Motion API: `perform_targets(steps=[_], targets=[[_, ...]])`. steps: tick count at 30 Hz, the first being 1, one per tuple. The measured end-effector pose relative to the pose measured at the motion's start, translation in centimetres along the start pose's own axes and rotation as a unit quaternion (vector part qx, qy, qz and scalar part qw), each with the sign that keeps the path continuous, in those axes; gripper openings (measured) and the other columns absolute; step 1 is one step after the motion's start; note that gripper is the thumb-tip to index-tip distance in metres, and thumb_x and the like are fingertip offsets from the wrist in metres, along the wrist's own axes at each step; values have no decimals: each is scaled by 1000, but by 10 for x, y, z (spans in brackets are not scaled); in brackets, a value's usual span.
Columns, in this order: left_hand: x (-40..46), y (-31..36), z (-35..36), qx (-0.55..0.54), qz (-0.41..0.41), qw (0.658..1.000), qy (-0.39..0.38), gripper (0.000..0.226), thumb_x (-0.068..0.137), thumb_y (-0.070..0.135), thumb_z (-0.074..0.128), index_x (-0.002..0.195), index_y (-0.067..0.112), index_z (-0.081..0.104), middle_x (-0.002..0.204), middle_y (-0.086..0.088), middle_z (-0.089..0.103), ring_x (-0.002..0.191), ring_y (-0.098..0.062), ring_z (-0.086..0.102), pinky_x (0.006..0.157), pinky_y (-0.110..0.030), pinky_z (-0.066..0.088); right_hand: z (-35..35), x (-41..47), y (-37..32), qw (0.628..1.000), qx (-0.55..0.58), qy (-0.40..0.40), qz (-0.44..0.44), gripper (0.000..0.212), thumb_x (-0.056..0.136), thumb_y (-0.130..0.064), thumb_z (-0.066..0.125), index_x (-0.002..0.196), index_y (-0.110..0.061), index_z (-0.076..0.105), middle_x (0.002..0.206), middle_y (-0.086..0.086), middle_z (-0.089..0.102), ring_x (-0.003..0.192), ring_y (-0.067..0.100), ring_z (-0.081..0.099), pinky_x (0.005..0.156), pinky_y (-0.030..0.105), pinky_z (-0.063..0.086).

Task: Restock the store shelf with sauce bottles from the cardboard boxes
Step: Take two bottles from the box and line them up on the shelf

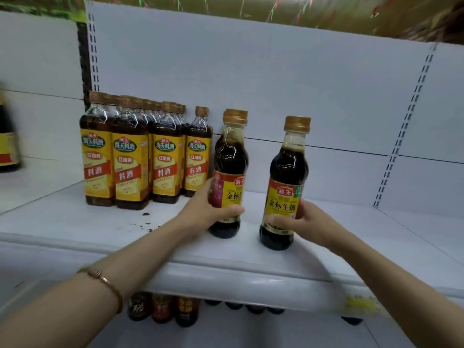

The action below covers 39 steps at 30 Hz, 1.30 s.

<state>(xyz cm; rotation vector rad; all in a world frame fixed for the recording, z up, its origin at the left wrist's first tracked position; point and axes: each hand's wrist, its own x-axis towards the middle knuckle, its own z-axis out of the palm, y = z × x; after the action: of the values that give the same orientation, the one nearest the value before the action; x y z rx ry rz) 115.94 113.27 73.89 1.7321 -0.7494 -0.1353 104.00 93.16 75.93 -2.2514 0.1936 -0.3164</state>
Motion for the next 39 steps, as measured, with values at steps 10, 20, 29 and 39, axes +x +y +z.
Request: perform_targets(steps=[10, 20, 29, 39], targets=[[13, -14, -22, 96, -2, 995, -4, 72, 67, 39, 84, 129, 30, 49, 119, 15, 62, 105, -7, 60, 86, -21, 47, -10, 7, 10, 1000, -24, -17, 8, 43, 68, -30, 86, 105, -33, 64, 101, -10, 71, 91, 7, 67, 75, 19, 49], [31, -25, -26, 81, 3, 997, 9, 62, 70, 31, 82, 125, 27, 55, 121, 8, 66, 112, -11, 61, 102, -36, 47, -7, 15, 20, 1000, -9, -8, -20, 52, 64, -33, 88, 110, -31, 65, 103, -12, 72, 95, 10, 67, 92, 33, 53], [45, -28, -17, 78, -1, 997, -29, 59, 86, 20, 69, 139, 20, 43, 131, 7, 57, 121, -13, 54, 106, -31, 41, -2, 27, 15, 999, -5, -21, -27, 43, 67, -30, 87, 104, -35, 67, 100, -13, 73, 94, 8, 67, 91, 30, 53], [56, -36, -9, 85, 4, 996, -13, 65, 90, 20, 65, 145, 17, 31, 137, 5, 48, 123, -11, 47, 106, -29, 37, 1, 30, 15, 999, -10, -20, -30, 47, 69, -34, 85, 112, -32, 65, 105, -13, 71, 96, 4, 65, 83, 21, 50]])
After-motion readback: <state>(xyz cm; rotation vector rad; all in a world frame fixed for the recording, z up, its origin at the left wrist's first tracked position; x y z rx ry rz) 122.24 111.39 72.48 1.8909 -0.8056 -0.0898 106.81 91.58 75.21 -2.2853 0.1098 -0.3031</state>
